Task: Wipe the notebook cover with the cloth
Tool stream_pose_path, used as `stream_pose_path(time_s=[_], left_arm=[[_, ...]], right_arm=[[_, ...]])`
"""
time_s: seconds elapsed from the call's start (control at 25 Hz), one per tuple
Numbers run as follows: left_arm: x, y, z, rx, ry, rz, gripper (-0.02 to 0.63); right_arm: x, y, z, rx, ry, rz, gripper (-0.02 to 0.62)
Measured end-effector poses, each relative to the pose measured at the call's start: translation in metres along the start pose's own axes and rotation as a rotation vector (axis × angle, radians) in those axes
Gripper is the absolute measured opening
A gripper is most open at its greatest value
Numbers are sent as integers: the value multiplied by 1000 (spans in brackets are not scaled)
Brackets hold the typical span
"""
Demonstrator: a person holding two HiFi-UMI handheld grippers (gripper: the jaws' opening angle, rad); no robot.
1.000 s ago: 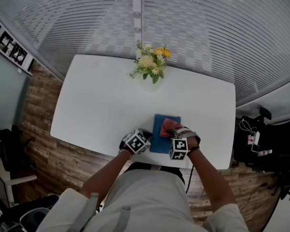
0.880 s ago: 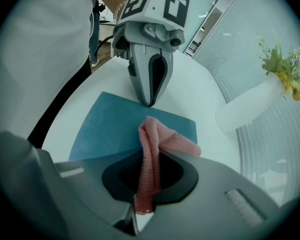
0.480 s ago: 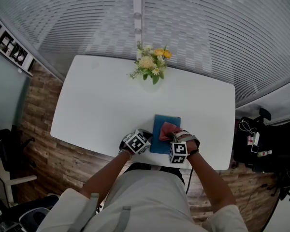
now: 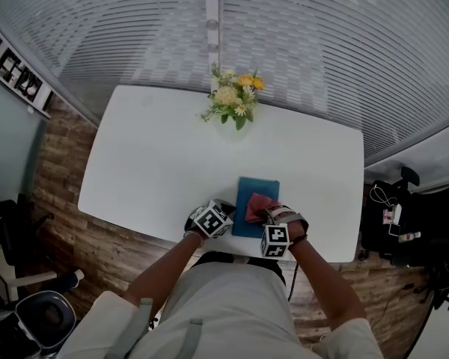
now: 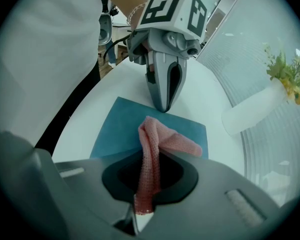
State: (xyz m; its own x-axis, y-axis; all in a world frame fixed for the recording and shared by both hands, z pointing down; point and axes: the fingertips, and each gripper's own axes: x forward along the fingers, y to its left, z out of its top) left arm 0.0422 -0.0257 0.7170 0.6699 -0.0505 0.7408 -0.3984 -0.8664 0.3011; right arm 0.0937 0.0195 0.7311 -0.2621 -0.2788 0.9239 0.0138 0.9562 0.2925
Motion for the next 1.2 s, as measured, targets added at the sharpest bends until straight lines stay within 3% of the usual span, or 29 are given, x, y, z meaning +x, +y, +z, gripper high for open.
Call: stream_pose_path(time_s=[1.2], left_arm=[[-2, -2, 1, -4, 3, -2, 2]], right_arm=[[-11, 39, 13, 24, -34, 45, 3]])
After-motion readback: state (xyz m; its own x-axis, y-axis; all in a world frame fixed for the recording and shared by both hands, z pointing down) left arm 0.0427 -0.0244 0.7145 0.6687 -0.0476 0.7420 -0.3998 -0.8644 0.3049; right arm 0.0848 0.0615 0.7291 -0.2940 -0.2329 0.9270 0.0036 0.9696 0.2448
